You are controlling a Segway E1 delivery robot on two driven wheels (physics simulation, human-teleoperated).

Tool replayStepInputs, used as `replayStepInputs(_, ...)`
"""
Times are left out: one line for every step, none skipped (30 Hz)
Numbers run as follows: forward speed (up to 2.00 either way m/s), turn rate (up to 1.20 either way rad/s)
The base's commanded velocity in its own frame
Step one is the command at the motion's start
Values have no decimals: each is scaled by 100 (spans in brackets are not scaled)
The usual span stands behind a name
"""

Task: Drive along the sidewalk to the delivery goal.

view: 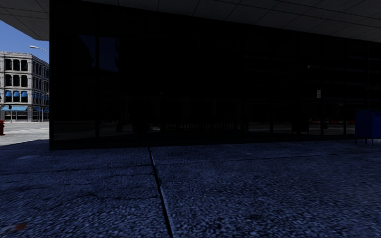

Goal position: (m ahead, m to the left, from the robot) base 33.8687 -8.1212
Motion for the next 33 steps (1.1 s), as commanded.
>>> replayStepInputs(83, -20)
replayStepInputs(83, -20)
replayStepInputs(89, -27)
replayStepInputs(95, -30)
replayStepInputs(99, -31)
replayStepInputs(99, -31)
replayStepInputs(105, -33)
replayStepInputs(109, -38)
replayStepInputs(109, -38)
replayStepInputs(112, -44)
replayStepInputs(113, -45)
replayStepInputs(113, -46)
replayStepInputs(113, -46)
replayStepInputs(113, -46)
replayStepInputs(113, -46)
replayStepInputs(113, -46)
replayStepInputs(113, -46)
replayStepInputs(113, -50)
replayStepInputs(113, -50)
replayStepInputs(113, -57)
replayStepInputs(113, -59)
replayStepInputs(113, -59)
replayStepInputs(113, -59)
replayStepInputs(113, -59)
replayStepInputs(113, -59)
replayStepInputs(114, -59)
replayStepInputs(114, -59)
replayStepInputs(115, -59)
replayStepInputs(119, -59)
replayStepInputs(123, -59)
replayStepInputs(123, -59)
replayStepInputs(127, -59)
replayStepInputs(131, -59)
